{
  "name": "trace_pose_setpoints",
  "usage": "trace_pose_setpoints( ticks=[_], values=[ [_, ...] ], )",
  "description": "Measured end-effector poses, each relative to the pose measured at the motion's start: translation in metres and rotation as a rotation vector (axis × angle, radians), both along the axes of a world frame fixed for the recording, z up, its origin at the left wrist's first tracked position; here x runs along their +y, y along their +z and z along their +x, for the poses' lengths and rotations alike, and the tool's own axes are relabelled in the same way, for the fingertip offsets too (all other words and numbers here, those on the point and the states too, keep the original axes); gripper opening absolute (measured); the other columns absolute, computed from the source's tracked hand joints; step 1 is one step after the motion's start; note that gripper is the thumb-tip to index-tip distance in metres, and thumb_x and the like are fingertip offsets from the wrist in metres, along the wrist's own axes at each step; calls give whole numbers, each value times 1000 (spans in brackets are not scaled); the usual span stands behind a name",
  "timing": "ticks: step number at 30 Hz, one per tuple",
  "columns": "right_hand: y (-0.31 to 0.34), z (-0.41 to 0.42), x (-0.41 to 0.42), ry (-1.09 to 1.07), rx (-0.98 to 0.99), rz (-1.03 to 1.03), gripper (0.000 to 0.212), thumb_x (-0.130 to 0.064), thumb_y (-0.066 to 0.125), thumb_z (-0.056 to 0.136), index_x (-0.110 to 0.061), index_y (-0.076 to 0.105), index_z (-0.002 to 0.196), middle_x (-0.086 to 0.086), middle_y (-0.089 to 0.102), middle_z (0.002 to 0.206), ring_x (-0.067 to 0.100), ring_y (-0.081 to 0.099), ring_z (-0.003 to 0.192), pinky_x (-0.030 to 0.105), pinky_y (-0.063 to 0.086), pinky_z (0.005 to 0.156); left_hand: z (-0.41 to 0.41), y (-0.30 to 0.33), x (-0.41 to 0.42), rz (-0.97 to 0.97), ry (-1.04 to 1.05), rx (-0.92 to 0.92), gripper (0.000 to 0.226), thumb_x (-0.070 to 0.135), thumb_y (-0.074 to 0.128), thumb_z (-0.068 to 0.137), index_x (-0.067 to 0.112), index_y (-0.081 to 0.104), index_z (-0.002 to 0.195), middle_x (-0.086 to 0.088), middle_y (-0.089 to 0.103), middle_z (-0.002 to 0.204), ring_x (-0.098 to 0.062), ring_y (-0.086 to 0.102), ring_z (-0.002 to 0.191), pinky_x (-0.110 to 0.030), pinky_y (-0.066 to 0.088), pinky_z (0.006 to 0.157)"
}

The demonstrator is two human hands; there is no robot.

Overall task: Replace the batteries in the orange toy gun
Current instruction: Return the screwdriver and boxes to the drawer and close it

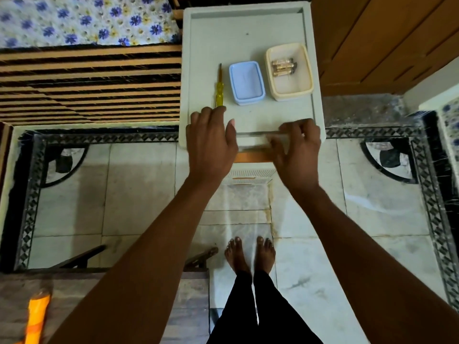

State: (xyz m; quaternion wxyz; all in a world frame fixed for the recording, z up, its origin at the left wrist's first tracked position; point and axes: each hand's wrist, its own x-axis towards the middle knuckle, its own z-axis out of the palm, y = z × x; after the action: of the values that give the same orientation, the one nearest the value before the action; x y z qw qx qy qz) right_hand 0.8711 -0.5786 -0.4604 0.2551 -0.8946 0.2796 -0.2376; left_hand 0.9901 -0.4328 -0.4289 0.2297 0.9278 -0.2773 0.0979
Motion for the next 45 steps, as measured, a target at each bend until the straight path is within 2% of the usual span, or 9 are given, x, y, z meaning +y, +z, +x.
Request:
trace_pose_setpoints(
  ticks=[3, 11, 15, 17, 20, 23, 27, 31, 45],
  values=[
    [16, 27, -25, -114, -105, 109, 32, -25, 67, 97, -2, 63, 118, 23, 55, 119, 38, 61, 105, 49, 55, 89, 7, 14, -34, 84, 37, 21, 34, 32, 51, 100, 10, 66, 121, -11, 67, 109, -31, 58, 104, -43, 51, 82],
    [33, 85, -64, -395, -86, 288, 43, -26, 63, 103, -1, 50, 135, 18, 55, 136, 30, 57, 120, 17, 32, 83, 32, 22, -85, 112, 194, 247, 44, 23, 52, 105, 7, 43, 145, -13, 58, 132, -31, 55, 124, -41, 51, 88],
    [34, 84, -72, -426, -99, 452, 38, -28, 68, 95, -11, 56, 126, 13, 64, 127, 28, 65, 114, 32, 51, 97, 40, 24, -92, 13, 269, 359, 30, 20, 50, 106, 5, 51, 133, -12, 58, 130, -30, 55, 125, -35, 46, 90],
    [34, 78, -75, -419, -145, 620, 21, -28, 68, 91, -21, 59, 109, 9, 70, 103, 25, 74, 90, 45, 63, 84, 42, 22, -91, -44, 281, 373, 24, 19, 51, 106, 5, 56, 125, -11, 61, 126, -28, 55, 124, -31, 43, 89],
    [41, 55, -64, -401, -232, 760, 12, -12, 65, 99, -22, 60, 99, -4, 68, 77, 15, 71, 67, 43, 65, 68, 35, 15, -82, -194, 288, 436, 18, 22, 51, 103, 11, 61, 113, -10, 68, 111, -30, 69, 105, -39, 55, 88],
    [44, 24, -46, -426, -286, 801, 8, -10, 65, 101, -13, 65, 108, -5, 64, 82, 6, 69, 66, 42, 66, 67, 9, 13, -68, -372, 283, 515, 21, 23, 53, 102, 11, 65, 113, -9, 68, 109, -30, 75, 83, -43, 63, 68],
    [42, -27, -16, -471, -313, 855, 19, -10, 65, 102, -2, 67, 119, 18, 59, 105, 15, 71, 80, 37, 66, 66, -51, 24, -39, -436, 218, 471, 24, 18, 59, 103, 3, 69, 118, -8, 62, 107, -21, 69, 86, -11, 54, 56],
    [46, -78, 16, -491, -331, 902, 21, -9, 64, 104, 1, 65, 122, 9, 58, 100, 14, 73, 75, 37, 66, 67, -104, 19, -2, -470, 152, 504, 26, 30, 55, 104, 14, 68, 120, -3, 57, 100, -28, 72, 78, -28, 62, 61],
    [-59, -124, 63, -741, -207, 1039, 11, -3, 57, 103, -9, 62, 111, 5, 63, 91, 30, 73, 80, 37, 65, 66, -132, -92, 38, -291, 283, 682, 23, 17, 60, 103, -2, 71, 111, -16, 61, 105, -32, 73, 69, -7, 48, 48]
  ],
)
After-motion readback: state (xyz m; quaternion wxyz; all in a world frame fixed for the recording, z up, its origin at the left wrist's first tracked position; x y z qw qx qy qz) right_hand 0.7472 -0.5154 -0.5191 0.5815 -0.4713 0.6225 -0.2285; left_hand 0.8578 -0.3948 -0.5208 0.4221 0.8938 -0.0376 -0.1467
